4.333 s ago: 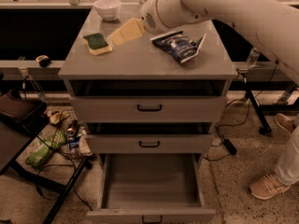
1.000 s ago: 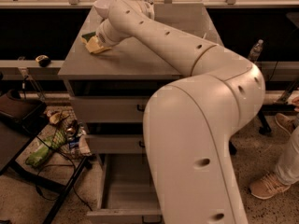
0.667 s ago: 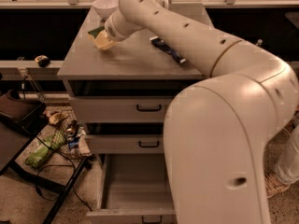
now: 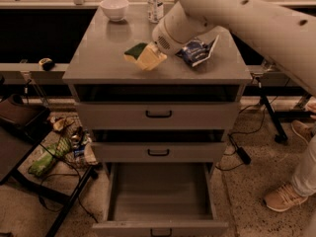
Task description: Place sponge into bottom drawer
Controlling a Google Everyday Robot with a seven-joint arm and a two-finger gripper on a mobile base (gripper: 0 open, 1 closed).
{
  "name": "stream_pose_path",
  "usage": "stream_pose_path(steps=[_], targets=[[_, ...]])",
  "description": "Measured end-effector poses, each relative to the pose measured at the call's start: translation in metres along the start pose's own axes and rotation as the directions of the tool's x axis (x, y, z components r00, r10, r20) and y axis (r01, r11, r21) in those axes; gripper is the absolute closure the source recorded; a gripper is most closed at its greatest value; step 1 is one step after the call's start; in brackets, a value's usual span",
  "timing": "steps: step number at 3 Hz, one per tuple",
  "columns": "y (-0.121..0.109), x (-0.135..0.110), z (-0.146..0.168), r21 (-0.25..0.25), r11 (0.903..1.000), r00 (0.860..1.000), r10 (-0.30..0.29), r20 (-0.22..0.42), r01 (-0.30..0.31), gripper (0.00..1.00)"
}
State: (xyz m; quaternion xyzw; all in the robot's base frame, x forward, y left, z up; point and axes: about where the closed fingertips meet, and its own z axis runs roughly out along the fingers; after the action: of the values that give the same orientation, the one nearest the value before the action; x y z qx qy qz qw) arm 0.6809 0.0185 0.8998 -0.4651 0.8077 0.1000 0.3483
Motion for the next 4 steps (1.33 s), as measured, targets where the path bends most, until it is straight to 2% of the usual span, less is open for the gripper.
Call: stream_pose_path(steps=[1, 2, 3, 4], targets=[[0.046, 0.08, -0.041, -0.069, 0.995, 0.997, 0.071, -0.032, -0.073, 1.0], [0.072, 0.141, -0.053, -0.095, 0.9824, 0.987, 0.159, -0.032, -0.161, 1.0], [0.1, 0.195, -0.034, -0.11, 0.9621, 0.968, 0.25, -0.012, -0.25, 1.0], [0.091, 0.199, -0.032, -0.061, 0.9623, 0.964, 0.267, 0.022, -0.265, 1.0]])
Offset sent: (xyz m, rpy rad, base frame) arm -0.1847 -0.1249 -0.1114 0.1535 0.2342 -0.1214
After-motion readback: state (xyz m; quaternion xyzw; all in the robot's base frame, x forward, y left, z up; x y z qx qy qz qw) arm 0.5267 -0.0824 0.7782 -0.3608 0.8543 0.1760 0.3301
